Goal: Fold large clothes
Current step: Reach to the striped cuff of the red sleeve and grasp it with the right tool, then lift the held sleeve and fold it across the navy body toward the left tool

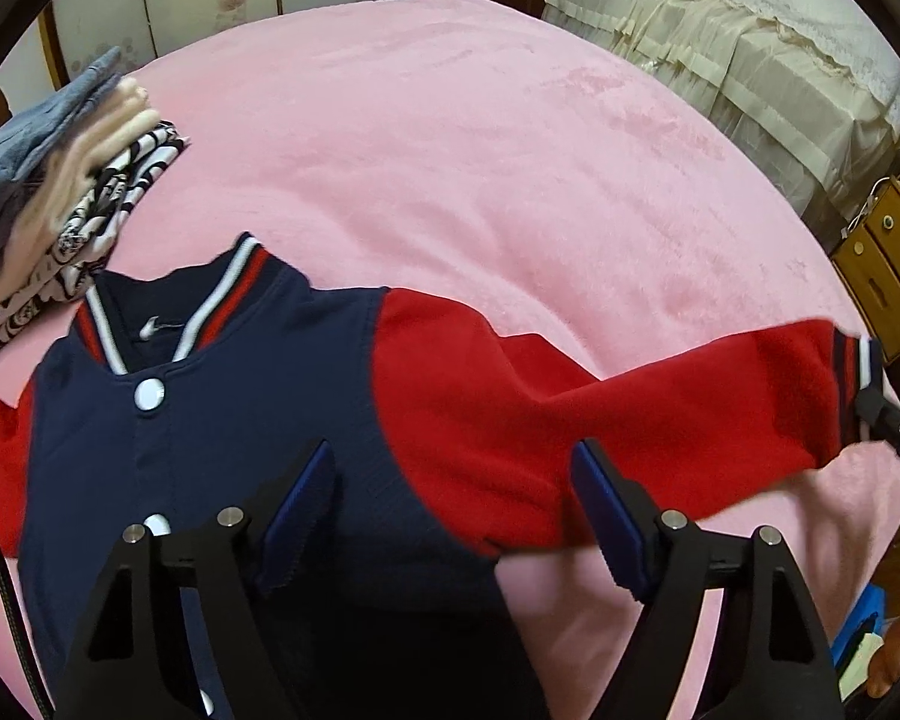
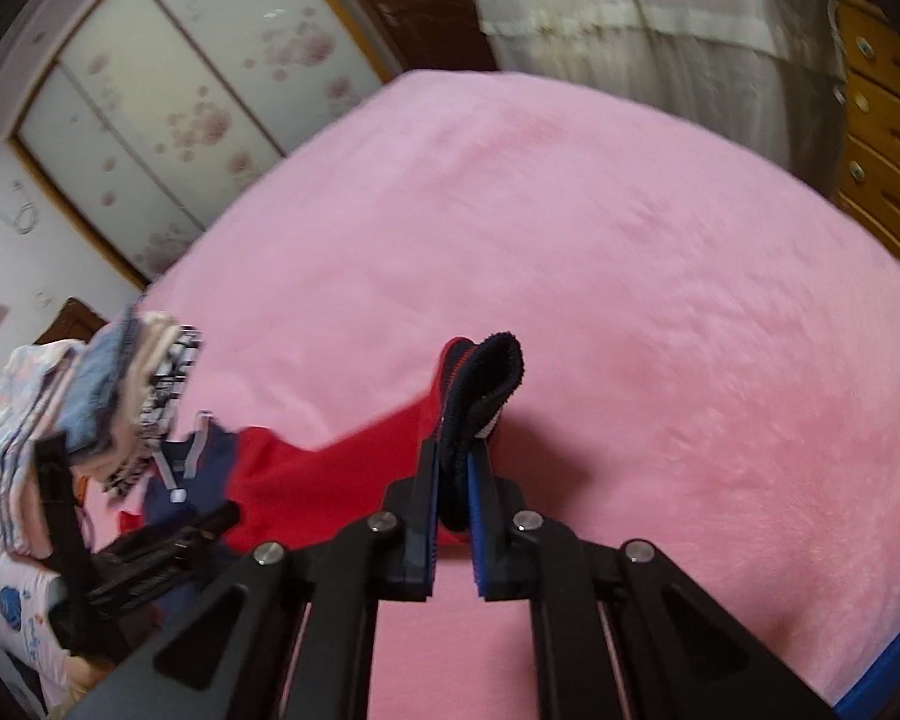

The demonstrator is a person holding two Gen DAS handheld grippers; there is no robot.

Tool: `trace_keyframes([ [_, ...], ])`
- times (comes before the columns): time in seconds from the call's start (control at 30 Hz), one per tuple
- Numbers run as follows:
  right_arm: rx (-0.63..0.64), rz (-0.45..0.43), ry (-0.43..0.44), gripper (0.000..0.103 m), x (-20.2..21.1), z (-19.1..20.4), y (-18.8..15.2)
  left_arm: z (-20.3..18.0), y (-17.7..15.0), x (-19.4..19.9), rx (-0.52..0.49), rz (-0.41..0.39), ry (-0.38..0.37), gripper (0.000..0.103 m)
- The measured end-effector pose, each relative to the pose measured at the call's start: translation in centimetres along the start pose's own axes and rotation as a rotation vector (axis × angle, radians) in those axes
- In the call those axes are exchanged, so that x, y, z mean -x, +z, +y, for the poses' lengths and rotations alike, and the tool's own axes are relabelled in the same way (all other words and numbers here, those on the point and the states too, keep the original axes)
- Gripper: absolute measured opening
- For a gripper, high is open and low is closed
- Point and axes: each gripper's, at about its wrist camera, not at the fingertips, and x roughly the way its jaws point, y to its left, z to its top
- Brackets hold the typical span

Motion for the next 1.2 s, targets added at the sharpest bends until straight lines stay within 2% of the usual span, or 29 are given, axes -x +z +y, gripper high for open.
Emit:
trace_keyframes([
  [0.17,0.088,-0.028,0.095,0.008,2.2,5.7,0.7,1.9,-0.5,2.7,0.031,-0.018,-0.011,0.08],
  [0.4,0.244,-0.02,0.233,0.008,3.3,14.8,0.4,6.3,-1.6,6.6,0.087,-0.074,-0.014,0.08],
  [0.57,0.355,0.044,0.327,0.008,0.9,21.8,-1.3,11.5,-2.9,8.9,0.154,-0.113,0.019,0.08],
  [0.7,0.422,0.142,0.354,0.008,-3.8,26.1,-4.0,16.4,-4.6,9.2,0.237,-0.107,0.027,0.08],
  [0.87,0.496,0.255,0.348,0.008,-9.9,29.1,-8.6,21.2,-6.8,7.5,0.289,-0.075,0.027,0.08],
  [0.97,0.526,0.322,0.298,0.011,-13.2,29.4,-11.2,22.7,-7.7,6.1,0.307,-0.052,-0.002,0.08],
  [1.1,0.481,0.377,0.308,0.018,-14.1,28.3,-11.9,23.5,-7.9,5.0,0.318,-0.042,-0.069,0.08],
  [1.17,0.458,0.349,0.333,0.028,-12.8,27.1,-11.2,23.4,-7.6,4.8,0.308,-0.051,-0.107,0.08],
  [1.2,0.453,0.33,0.341,0.041,-12.0,26.7,-10.7,23.3,-7.4,4.8,0.305,-0.057,-0.126,0.08],
])
